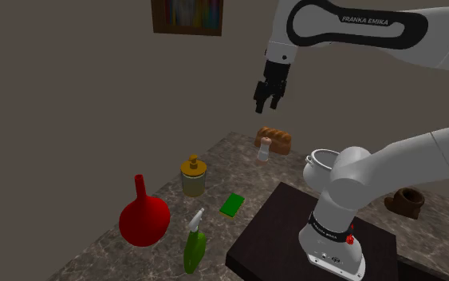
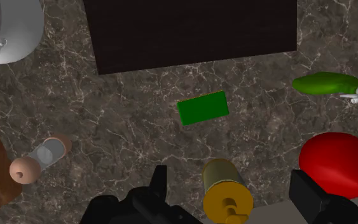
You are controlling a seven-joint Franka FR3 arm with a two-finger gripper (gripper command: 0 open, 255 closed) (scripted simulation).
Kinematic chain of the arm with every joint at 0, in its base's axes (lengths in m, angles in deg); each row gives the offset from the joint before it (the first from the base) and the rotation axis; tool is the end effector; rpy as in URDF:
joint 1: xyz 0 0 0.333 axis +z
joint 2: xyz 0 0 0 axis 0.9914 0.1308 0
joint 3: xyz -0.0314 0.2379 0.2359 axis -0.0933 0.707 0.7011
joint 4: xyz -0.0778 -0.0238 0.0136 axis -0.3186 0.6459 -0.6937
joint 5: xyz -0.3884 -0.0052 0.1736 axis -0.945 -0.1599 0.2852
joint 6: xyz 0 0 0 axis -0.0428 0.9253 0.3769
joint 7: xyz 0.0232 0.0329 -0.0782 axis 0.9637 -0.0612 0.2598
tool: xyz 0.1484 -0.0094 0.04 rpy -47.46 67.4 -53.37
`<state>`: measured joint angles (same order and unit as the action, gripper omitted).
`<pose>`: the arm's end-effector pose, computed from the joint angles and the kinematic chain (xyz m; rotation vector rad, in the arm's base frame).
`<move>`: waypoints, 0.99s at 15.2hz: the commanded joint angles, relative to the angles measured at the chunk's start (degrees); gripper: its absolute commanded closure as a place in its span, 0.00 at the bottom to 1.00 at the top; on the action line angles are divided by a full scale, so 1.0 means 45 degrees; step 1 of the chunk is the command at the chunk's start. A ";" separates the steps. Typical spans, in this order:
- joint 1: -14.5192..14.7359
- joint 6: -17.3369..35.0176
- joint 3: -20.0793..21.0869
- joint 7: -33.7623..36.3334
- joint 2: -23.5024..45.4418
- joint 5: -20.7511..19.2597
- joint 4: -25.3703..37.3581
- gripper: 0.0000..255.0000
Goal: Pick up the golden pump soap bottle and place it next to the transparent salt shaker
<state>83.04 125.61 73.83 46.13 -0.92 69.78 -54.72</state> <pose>0.3240 -0.0154 0.5708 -3.0918 0.2034 -0.0819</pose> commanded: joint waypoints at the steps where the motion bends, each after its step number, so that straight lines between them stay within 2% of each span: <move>1: 0.0000 0.0000 0.0000 0.0000 0.0000 0.0000 0.0000 0.00; 8: 0.0159 0.2728 0.0415 0.0401 0.2610 0.0075 -0.0285 0.00; 15: 0.0255 0.5096 0.0788 0.0835 0.5742 0.0002 0.0300 0.00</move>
<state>84.09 146.55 77.07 49.48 22.77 69.84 -53.46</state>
